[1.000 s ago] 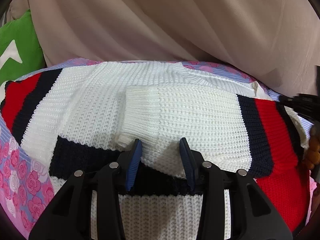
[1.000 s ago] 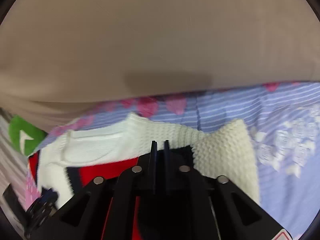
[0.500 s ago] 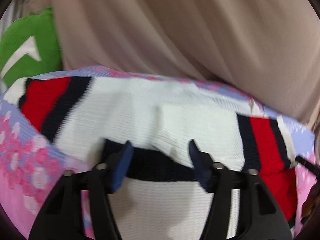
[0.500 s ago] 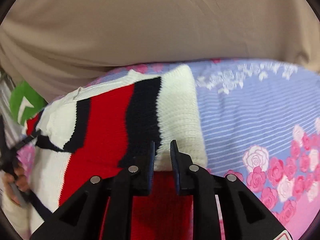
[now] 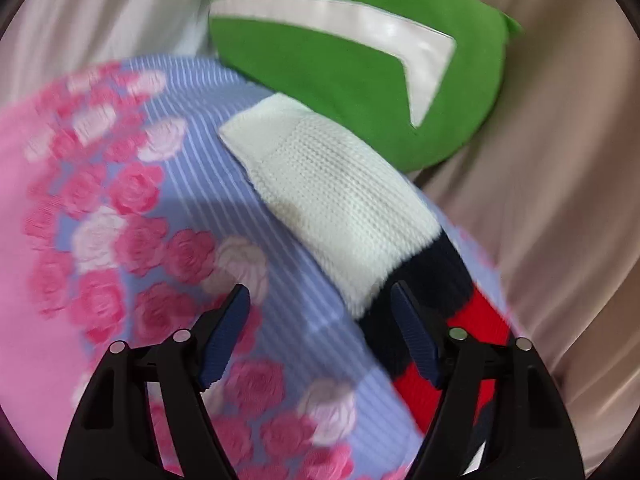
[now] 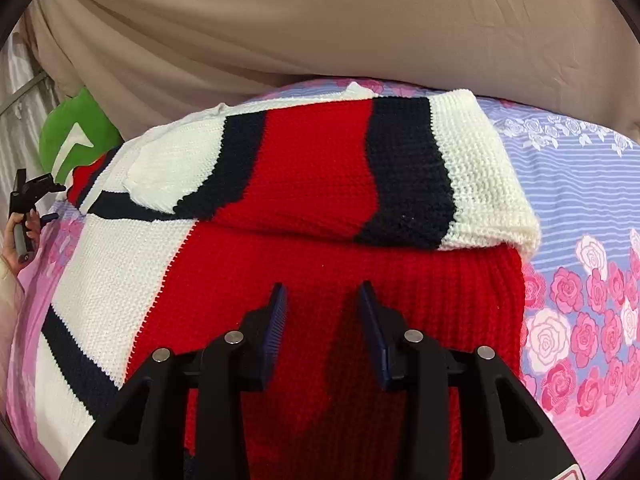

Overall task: Fold small clothes
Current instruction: 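Grasp the other striped sleeve cuff with the left tool and fold it across the body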

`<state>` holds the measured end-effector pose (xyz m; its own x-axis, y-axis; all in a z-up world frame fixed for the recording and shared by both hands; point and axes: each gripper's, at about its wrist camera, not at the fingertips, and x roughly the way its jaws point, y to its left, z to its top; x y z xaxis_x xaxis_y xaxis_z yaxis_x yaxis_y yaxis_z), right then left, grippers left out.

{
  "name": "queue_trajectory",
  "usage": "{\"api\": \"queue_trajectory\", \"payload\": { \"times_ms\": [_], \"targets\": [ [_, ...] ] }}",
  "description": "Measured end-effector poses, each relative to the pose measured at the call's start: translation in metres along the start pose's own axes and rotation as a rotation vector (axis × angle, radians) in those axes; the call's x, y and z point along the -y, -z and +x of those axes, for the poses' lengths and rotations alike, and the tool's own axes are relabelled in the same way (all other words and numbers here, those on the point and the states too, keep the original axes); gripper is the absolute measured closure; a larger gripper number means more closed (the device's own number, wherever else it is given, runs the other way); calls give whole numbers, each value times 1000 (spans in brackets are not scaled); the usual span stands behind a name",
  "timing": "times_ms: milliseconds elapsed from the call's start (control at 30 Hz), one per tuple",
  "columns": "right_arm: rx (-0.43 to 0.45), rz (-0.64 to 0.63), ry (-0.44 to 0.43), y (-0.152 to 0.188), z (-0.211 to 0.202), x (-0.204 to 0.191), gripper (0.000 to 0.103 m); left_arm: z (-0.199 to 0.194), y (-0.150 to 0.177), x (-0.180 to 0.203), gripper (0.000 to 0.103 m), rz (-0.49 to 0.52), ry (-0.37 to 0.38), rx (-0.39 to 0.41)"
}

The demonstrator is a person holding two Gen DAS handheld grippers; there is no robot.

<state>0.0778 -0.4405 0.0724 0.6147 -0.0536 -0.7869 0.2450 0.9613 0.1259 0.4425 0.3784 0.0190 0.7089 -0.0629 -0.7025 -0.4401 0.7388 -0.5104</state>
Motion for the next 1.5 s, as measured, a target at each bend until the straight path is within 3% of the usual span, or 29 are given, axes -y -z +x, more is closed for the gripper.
{"api": "queue_trajectory", "payload": {
  "times_ms": [33,67,100,133,200,367,500,600,733,800,900,967,1200,1367,1500],
  "targets": [
    [1,2,-1,0,3,-2,64,3,-1,1,44,1,2,3],
    [2,4,-5,-1,0,2,62,6,-4,4,61,10,-2,13],
    [3,4,-7,1,9,-5,60,6,-4,10,85,19,33,5],
    [4,5,-8,1,14,-10,59,6,-4,14,95,11,74,-15],
    [6,10,-9,1,15,-9,58,-6,-3,28,98,15,86,17],
    [14,29,-28,2,14,-5,58,-89,25,116,99,235,180,141],
    [28,52,-48,2,12,-1,54,-169,100,222,99,516,316,206],
    [34,62,-65,3,12,-1,52,-196,173,298,99,692,415,171],
    [49,76,-83,3,10,0,48,-172,297,372,93,866,449,15],
    [60,92,-103,3,8,3,46,-141,356,387,56,923,432,-79],
    [76,133,-139,2,6,11,46,-105,410,383,54,946,386,-138],
    [114,164,-149,2,0,17,46,-99,413,363,54,908,377,-139],
    [147,133,-168,-25,-4,7,39,-101,318,258,40,630,348,-121],
    [166,-122,-90,-59,20,-69,34,-91,282,218,36,530,254,-104],
    [107,-333,37,-73,74,-132,34,-73,272,203,36,487,203,-142]
  ]
}}
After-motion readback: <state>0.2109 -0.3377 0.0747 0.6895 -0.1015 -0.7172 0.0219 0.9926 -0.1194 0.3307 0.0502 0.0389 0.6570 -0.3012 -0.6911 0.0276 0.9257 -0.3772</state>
